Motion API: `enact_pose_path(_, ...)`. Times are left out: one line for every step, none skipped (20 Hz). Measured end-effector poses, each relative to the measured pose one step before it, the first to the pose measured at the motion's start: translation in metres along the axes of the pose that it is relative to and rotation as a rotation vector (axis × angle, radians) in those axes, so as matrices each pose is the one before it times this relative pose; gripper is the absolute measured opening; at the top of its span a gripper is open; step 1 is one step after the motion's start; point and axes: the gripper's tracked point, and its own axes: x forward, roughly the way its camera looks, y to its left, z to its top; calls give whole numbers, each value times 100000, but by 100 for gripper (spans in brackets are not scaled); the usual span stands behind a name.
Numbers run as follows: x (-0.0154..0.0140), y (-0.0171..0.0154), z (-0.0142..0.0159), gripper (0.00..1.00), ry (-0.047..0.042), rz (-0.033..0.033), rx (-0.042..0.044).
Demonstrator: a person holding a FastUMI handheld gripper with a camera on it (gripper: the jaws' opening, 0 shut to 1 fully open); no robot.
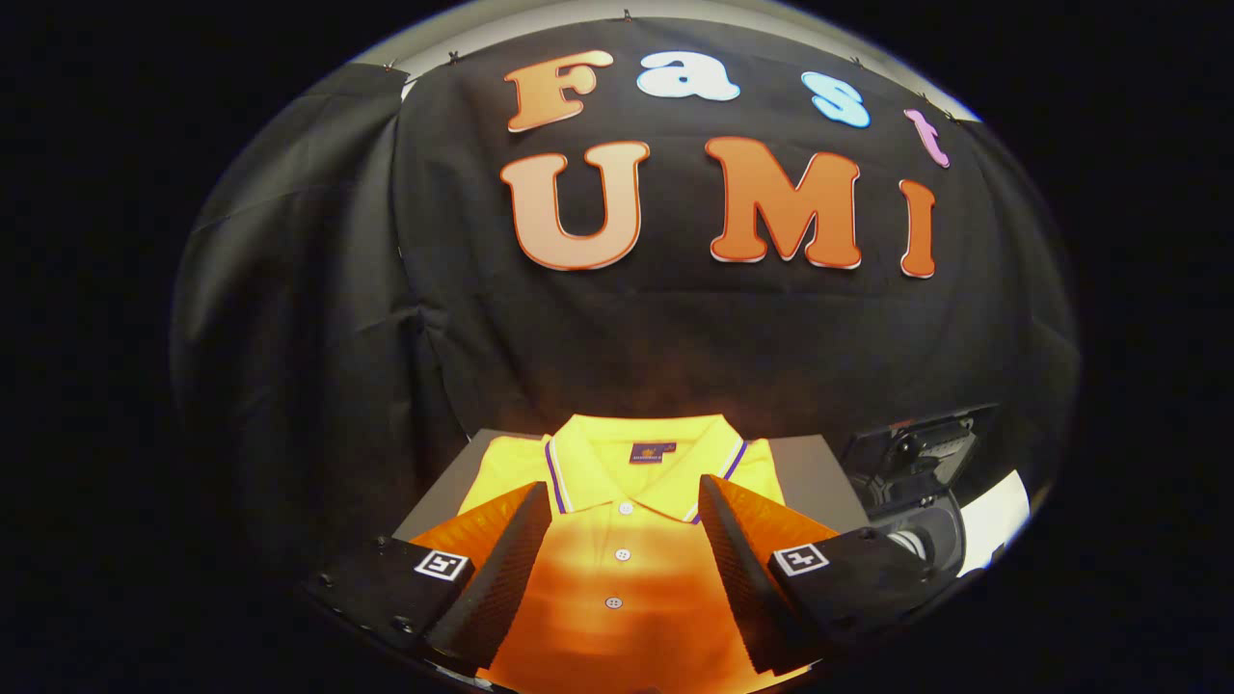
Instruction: Put the clothes into the washing machine and then close the washing machine lid.
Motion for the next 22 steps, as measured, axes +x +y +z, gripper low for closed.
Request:
enact_pose_path(539,55,-781,99,3579,-110,998)
enact_pose_path(426,-130,-692,99,2431,-968,1091)
enact_pose_path(404,28,-407,99,2011,-506,854)
enact_pose_path(318,18,-425,99,2255,-137,653)
enact_pose_path(310,-181,-466,98,1956,-427,527)
enact_pose_path(290,-20,-498,98,2627,-355,528)
enact_pose_path(227,-86,-575,97,2988,-637,375)
enact_pose_path(179,-35,-639,97,3347,-172,-175)
enact_pose_path(221,82,111,98,313,-80,740)
enact_pose_path(84,-69,200,98,-47,-90,46)
enact_pose_path(148,-244,-503,97,2278,-667,-1081)
enact_pose_path(33,73,163,98,-192,-543,-402)
enact_pose_path(289,-11,-205,98,1854,-145,-2020)
enact_pose_path(-121,56,-165,99,945,45,-1523)
enact_pose_path(-60,44,121,99,130,44,-676)
enact_pose_path(54,63,-29,99,473,-546,-81)
enact_pose_path(-150,61,7,99,-313,-321,71)
enact_pose_path(178,41,129,96,-174,-278,138)
enact_pose_path(-13,102,-246,93,422,328,268)
enact_pose_path(82,262,34,91,133,926,-62)
enact_pose_path(-41,219,-53,88,1050,751,-389)
enact_pose_path(-4,140,40,83,605,363,-252)
